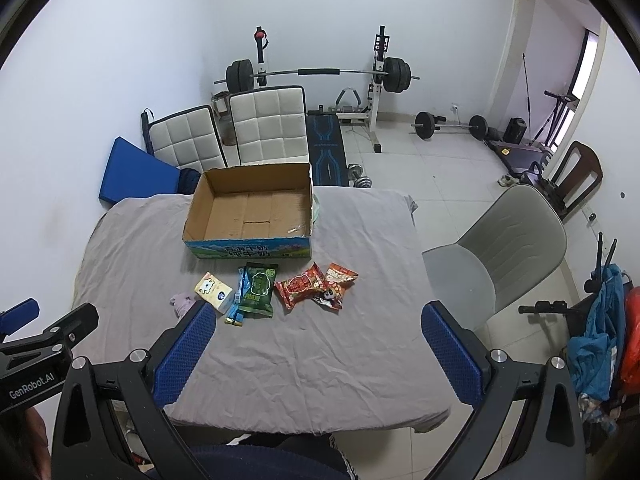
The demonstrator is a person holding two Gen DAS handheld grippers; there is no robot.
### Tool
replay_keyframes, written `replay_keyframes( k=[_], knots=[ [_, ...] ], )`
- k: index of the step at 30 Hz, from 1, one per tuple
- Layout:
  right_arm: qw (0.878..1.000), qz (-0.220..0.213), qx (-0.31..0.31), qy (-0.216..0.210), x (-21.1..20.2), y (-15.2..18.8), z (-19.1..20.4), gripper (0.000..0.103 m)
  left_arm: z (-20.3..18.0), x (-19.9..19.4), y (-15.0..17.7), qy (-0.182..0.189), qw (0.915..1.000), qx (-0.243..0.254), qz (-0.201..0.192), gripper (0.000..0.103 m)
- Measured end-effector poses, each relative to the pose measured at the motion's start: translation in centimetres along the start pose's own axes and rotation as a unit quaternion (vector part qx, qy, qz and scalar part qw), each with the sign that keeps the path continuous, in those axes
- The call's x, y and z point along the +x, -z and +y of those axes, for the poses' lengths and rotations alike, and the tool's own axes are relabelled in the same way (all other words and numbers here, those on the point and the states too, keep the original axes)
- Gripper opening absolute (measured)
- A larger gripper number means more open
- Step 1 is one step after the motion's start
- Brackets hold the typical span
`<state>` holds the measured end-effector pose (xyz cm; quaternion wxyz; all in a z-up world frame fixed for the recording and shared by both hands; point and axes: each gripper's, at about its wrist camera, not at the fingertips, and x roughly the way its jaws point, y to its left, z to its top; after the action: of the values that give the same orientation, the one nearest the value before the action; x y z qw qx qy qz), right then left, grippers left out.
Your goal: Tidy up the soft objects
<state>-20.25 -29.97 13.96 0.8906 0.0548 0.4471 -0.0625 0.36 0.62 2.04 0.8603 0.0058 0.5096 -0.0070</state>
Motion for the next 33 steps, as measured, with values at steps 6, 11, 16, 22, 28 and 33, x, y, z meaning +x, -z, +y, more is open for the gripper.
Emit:
replay_keyframes(
  k=[6,11,16,22,28,33],
  knots=[
    [1.000,0.001,0.003,0.000,0.7,-0.2,-0.1,0.103,-0.1,0.2,-0.1,-0.001,1.0000,0.003,-0.001,0.103],
    [1.000,0.003,0.000,-0.003,1.1,-0.2,0.0,0.103,-0.3,0.4,-0.2,-0.004,1.0000,0.006,-0.001,0.103],
    [1.000,0.002,-0.001,-0.007,1.3,0.0,0.1,0.103,-0.1,0.5,-0.2,-0.009,0.9999,0.008,-0.005,0.103],
    [1.000,-0.001,0.003,-0.010,1.2,-0.1,-0.1,0.103,0.0,0.1,-0.5,-0.012,0.9997,0.010,-0.018,0.103],
    [1.000,-0.005,0.009,-0.008,0.9,0.2,-0.3,0.103,-0.1,0.2,-0.4,-0.010,0.9997,0.015,-0.019,0.103],
    [1.000,-0.006,0.012,-0.006,0.8,0.1,-0.4,0.103,-0.3,0.0,-0.5,-0.008,0.9996,0.017,-0.021,0.103]
  ],
)
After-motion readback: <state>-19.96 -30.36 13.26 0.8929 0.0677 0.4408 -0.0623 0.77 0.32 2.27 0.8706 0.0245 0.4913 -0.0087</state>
